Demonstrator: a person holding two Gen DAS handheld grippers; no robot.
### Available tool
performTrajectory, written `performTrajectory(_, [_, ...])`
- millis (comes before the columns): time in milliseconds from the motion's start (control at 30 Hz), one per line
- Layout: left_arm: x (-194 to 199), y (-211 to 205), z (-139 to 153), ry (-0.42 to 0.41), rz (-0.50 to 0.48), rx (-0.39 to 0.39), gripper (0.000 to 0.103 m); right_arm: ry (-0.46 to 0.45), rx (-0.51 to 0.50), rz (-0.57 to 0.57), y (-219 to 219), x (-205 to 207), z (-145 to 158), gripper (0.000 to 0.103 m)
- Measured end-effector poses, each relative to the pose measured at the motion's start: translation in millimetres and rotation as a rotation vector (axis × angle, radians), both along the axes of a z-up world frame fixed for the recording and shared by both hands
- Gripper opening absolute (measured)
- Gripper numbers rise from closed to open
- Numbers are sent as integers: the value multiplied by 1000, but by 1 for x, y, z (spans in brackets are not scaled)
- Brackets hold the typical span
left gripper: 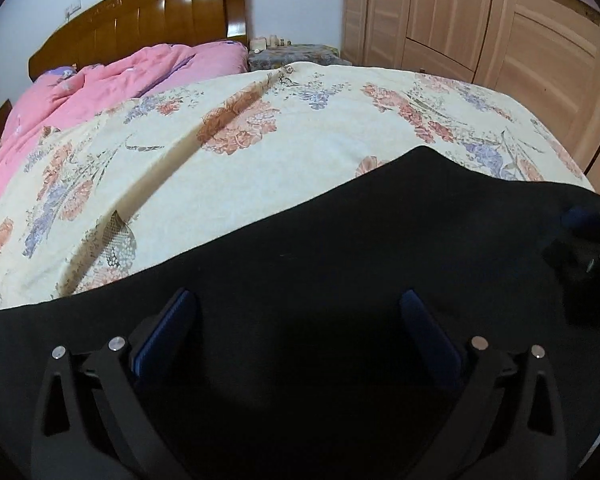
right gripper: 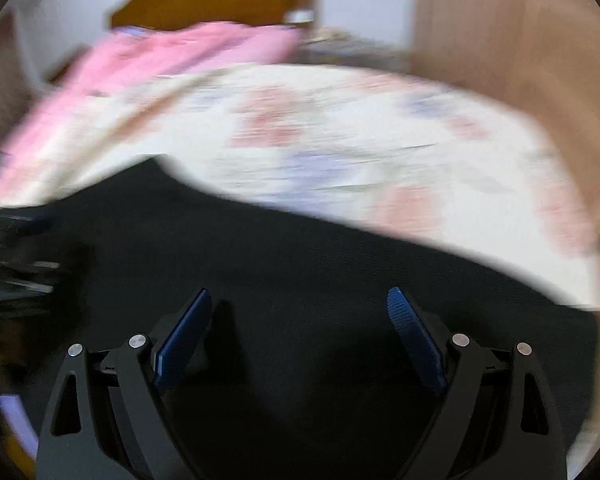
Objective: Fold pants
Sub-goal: 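Open the left gripper and smooth the folded pants with both tools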
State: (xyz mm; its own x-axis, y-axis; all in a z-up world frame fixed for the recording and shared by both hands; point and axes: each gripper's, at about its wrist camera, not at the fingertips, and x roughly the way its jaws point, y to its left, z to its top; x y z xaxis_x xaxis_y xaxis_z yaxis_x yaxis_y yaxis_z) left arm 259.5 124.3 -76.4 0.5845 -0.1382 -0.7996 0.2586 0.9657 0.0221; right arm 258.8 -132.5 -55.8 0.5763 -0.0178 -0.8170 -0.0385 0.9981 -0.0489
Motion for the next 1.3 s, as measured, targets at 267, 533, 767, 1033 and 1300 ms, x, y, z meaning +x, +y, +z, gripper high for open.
performTrajectory(267, [1,0,-1,-1,3,-2,102,34,61,-101,-69,30,-8,92])
performTrajectory(533, [2,2,0,0,2,-7,102,-56,172,-53,-62,-10,23,96])
performTrajectory(767, [2,1,-1,-6,3,10,102,22,88,26,-39,-30,-14,98])
performTrajectory(1033, [3,2,-2,-4,3,9,102,-80,-31,45,-40,-96,0,98])
performTrajectory(1300, [3,3,-1,-5,3,9,102,-116,-3,123,-45,-137,-13,98])
